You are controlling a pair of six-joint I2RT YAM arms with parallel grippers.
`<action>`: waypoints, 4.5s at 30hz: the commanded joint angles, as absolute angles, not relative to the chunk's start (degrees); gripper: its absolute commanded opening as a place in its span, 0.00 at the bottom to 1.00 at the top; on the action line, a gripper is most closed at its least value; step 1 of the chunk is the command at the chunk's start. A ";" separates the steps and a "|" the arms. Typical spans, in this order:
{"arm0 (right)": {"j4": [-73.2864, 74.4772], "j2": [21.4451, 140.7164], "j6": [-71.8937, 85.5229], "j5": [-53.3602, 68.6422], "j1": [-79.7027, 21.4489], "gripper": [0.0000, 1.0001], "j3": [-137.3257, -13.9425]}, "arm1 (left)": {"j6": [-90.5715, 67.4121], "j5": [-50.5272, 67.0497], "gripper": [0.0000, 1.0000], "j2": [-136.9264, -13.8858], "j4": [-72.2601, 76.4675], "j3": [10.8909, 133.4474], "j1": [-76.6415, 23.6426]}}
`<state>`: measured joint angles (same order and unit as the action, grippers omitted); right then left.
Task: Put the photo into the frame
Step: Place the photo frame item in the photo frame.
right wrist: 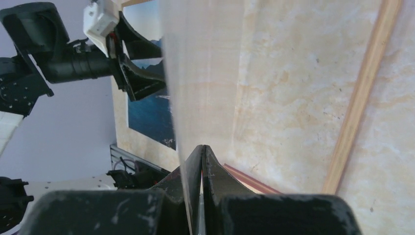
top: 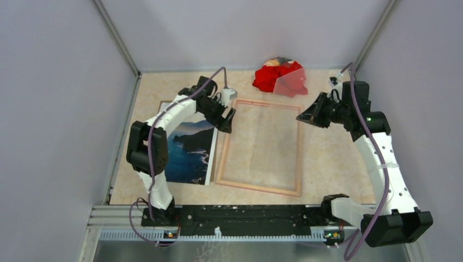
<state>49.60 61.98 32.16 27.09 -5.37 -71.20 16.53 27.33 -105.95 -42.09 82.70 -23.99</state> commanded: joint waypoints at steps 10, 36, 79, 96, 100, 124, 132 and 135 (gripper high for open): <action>21.81 69.42 50.57 35.90 -18.28 0.00 -71.01 | 15.54 31.54 0.78 -102.53 -44.12 86.17 -9.74; 8.22 77.83 39.34 38.49 -10.17 0.00 -44.44 | 15.52 27.25 0.72 -102.12 -37.82 76.43 -13.21; 15.90 87.97 28.30 39.31 -6.07 0.00 -49.28 | 12.68 21.47 0.59 -109.38 -34.02 78.84 -22.48; 19.89 91.46 25.24 37.16 -5.94 0.00 -55.71 | 12.91 21.36 0.57 -109.61 -33.28 78.37 -22.76; 19.94 91.93 25.11 36.87 -5.91 0.00 -56.33 | 13.13 21.23 0.56 -109.75 -33.39 78.55 -22.79; -2.94 85.14 44.13 47.26 -5.94 0.00 -46.06 | 13.94 25.30 0.03 -111.11 -34.50 76.58 -23.03; -9.21 83.24 49.58 48.69 -6.14 0.00 -43.81 | 13.91 25.67 0.00 -111.14 -34.01 75.82 -23.02; -11.23 83.65 51.01 49.48 -6.61 0.00 -44.01 | 13.89 25.77 0.00 -111.22 -34.05 75.93 -23.03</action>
